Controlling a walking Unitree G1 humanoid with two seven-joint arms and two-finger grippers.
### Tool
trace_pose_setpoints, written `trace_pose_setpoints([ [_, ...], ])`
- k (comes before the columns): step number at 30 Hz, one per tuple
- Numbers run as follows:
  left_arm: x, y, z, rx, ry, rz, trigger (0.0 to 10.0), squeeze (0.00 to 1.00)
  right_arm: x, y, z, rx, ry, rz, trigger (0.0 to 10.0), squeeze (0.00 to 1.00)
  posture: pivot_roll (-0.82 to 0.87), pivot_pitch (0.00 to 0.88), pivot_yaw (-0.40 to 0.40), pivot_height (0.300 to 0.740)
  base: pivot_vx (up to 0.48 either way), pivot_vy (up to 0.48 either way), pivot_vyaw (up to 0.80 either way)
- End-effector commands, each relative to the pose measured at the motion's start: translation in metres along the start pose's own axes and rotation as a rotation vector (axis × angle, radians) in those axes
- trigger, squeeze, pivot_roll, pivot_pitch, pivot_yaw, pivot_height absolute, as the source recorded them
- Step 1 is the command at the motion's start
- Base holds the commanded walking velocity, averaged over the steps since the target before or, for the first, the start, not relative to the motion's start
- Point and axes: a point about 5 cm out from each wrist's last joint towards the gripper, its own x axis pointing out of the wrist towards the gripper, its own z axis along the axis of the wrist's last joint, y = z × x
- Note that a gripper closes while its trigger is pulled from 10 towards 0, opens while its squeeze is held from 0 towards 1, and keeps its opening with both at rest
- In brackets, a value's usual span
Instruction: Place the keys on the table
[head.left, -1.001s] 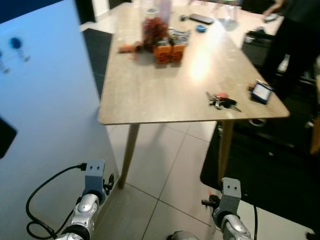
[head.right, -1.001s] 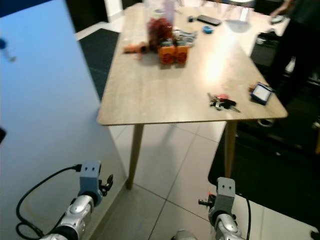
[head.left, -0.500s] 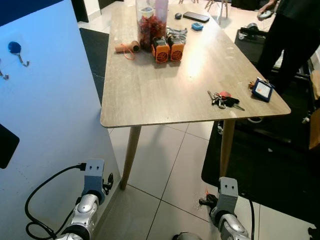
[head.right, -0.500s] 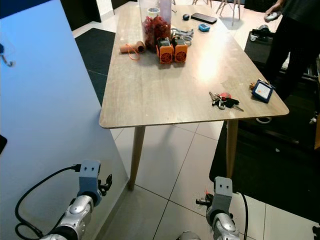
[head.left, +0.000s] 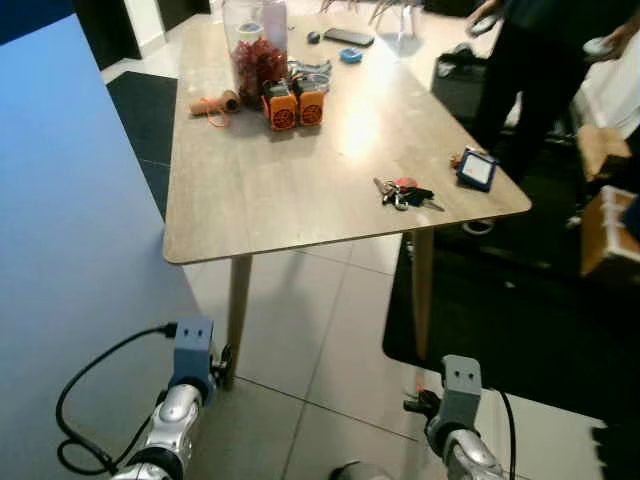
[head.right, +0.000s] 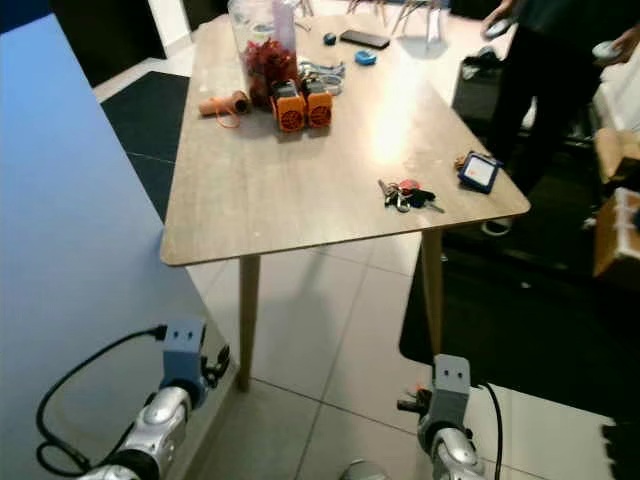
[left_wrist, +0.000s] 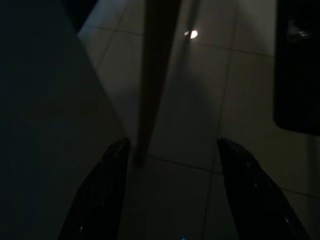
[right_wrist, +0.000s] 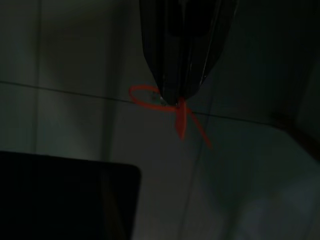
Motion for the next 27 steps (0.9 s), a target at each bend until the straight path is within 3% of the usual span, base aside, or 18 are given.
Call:
trace_pose_setpoints([
  [1,-0.0037,0.0020,-0.0070,0.018,0.020,-0.002,10.0,0.00,-0.0002,0.0055,-0.0042,-0.006,0.018,0.016,10.0,0.00,0.02,0.070,0.009,0.740,0.000,0.000,0.00],
  [20,-0.0025,-0.0009,-0.0051,0.037,0.012,-0.001,10.0,0.00,0.0004,0.0077,-0.0038,-0.022,0.022,0.030,10.0,0.00,0.02,0.073,0.006,0.740,0.000,0.000,0.00],
  [27,-0.0018,-0.0026,-0.0041,0.047,0.012,-0.005,10.0,0.00,0.0000,0.0068,-0.0043,-0.023,0.023,0.029,10.0,0.00,0.02,0.076,0.007,0.740,0.000,-0.457,0.00],
])
